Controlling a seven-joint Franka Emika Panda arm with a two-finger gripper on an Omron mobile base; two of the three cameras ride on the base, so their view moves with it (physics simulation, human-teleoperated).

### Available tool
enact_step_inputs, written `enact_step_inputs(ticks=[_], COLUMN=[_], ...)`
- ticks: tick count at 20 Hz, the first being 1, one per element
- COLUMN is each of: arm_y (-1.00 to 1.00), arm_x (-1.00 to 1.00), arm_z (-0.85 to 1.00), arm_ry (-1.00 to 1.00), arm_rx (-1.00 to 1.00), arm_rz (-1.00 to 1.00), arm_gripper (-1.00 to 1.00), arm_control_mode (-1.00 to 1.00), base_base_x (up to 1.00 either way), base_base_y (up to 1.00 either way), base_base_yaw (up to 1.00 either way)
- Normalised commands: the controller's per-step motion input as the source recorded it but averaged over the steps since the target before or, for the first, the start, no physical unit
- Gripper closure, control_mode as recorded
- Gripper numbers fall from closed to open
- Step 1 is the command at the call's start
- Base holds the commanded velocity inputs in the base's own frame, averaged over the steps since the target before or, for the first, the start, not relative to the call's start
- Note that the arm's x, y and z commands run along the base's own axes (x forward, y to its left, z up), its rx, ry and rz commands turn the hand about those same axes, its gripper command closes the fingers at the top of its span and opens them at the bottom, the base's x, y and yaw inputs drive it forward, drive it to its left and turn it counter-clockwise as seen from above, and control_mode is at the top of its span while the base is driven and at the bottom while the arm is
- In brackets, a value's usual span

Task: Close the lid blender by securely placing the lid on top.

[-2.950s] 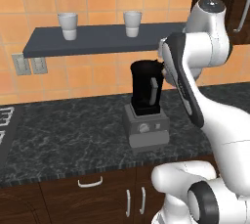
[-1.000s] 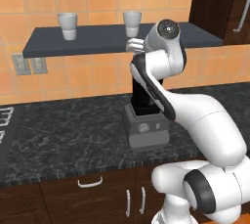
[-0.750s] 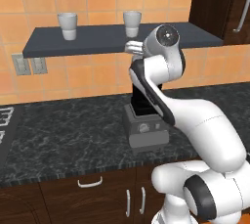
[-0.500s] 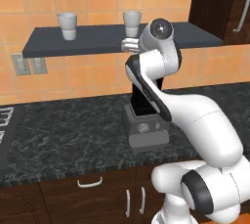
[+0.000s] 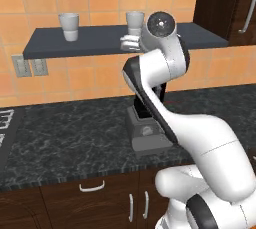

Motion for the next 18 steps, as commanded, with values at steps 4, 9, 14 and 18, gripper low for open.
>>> enact_step_inputs(ticks=[4,9,14,18], arm_y=[0.95,0.54,0.0,0.0], arm_x=[-1.0,-0.8,0.0,0.0], arm_z=[-0.67,-0.91,0.0,0.0], arm_ry=[-0.03,0.03,0.01,0.0], arm_rx=[-0.06,-0.05,0.04,0.0], arm_rz=[0.0,0.0,0.0,0.0], arm_gripper=[-1.0,-1.0,-1.0,-1.0], arm_control_mode=[-1.0,-1.0,-1.0,-1.0], base_base_x=[0.0,0.0,0.0,0.0], base_base_y=[0.0,0.0,0.0,0.0], base_base_yaw=[0.0,0.0,0.0,0.0])
